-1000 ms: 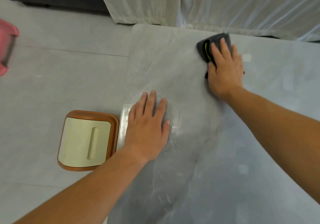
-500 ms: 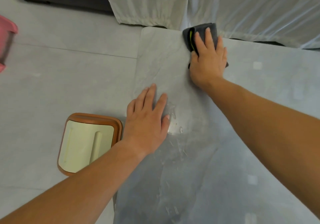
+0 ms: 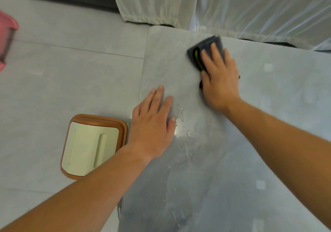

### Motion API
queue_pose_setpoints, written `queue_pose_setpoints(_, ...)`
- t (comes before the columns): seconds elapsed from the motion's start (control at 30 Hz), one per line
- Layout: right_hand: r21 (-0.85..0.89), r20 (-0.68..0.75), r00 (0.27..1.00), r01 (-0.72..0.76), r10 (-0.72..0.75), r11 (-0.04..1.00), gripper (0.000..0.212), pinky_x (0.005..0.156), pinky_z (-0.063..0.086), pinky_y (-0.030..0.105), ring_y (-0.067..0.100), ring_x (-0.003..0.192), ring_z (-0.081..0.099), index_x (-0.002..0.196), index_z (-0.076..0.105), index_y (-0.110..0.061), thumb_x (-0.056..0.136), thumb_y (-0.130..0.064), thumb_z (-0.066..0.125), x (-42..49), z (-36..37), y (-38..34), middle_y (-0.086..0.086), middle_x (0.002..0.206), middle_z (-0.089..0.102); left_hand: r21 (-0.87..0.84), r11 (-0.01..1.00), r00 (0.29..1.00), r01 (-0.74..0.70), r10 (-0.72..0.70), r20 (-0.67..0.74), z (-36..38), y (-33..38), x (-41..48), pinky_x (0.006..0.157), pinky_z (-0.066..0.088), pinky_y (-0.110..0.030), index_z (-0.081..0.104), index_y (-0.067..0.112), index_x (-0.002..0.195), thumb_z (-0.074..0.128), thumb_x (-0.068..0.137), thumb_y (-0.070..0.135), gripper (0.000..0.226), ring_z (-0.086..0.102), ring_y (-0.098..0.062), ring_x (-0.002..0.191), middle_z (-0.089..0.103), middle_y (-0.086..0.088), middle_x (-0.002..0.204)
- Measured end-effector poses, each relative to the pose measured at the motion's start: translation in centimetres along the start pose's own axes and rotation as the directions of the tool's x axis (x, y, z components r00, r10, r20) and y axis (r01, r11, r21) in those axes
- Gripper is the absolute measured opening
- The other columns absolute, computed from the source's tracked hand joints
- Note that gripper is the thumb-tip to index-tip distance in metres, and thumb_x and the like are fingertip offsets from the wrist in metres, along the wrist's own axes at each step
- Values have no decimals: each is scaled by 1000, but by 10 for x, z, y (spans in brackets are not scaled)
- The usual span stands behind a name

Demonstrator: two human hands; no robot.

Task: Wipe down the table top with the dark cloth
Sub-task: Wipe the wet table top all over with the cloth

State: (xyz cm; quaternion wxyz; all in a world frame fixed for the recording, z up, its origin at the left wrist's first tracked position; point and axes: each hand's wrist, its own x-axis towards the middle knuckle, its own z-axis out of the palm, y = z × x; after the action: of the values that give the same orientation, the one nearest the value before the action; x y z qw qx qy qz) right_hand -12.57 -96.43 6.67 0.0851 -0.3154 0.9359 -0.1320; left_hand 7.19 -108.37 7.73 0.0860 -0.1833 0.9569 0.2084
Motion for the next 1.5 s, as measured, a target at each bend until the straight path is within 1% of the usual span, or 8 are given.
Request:
queue_pose_setpoints(0.2,-12,152,921,364,-358,931,53,120,17,55,35,151,17,153,37,-26,101,-33,37,-83,2,19,0,164,24,-95,995,1000,-6,8,13,-5,1,-2,118,12,-39,32,18,148,34,93,38,59,3,-17,153,9,-3,168)
queue_pose_setpoints(0.4,49,26,995,-103,101,994,54,124,3,49,31,153,3,156,26,-31,104,-27,37,-44,0,-2,-4,167,10,24,996,996,-87,86,31,-1,-7,-15,124,6,-42,32,15,151,32,97,43,61,-1,-26,154,7,-14,167)
queue_pose_setpoints(0.67,-28,131,950,289,-283,957,52,121,15,53,34,152,15,153,37,-26,101,-31,37,-122,5,13,-2,164,22,76,992,994,-104,102,34,8,-11,-59,121,19,-53,35,10,148,38,97,42,60,12,-33,152,18,-19,163)
queue_pose_setpoints(0.87,35,22,998,-56,56,998,56,122,11,52,33,152,10,154,33,-26,98,-27,41,-137,15,-18,-2,165,17,70,995,995,-76,71,68,11,-12,-98,124,8,-41,31,14,151,34,98,45,61,10,-30,152,16,-16,164)
queue_pose_setpoints(1.07,-16,150,936,324,-318,946,53,120,18,56,36,151,18,152,39,-24,99,-27,41,-208,15,-6,1,163,24,53,993,988,-105,98,119,16,-15,-133,122,21,-49,27,13,151,36,99,44,61,12,-30,152,17,-15,163)
queue_pose_setpoints(1.27,31,9,989,-150,150,988,55,123,6,51,31,153,7,155,31,-26,99,-27,36,-201,22,-25,-4,165,14,76,988,980,-136,123,155,23,-19,-158,121,13,-46,24,16,152,26,99,50,63,9,-30,153,14,-13,165)
queue_pose_setpoints(1.4,4,68,996,53,-53,999,58,122,10,55,34,153,9,154,34,-21,97,-21,45,-280,33,-47,1,166,17,44,981,969,-187,178,170,29,-24,-175,122,16,-49,24,10,151,33,97,44,65,10,-31,153,16,-16,164)
queue_pose_setpoints(1.5,-35,129,975,186,-181,982,58,120,17,57,34,152,14,153,37,-22,96,-20,46,-305,27,-27,1,164,22,78,972,959,-223,204,199,31,-27,-191,123,6,-46,21,12,154,30,98,45,65,2,-29,154,9,-15,165)
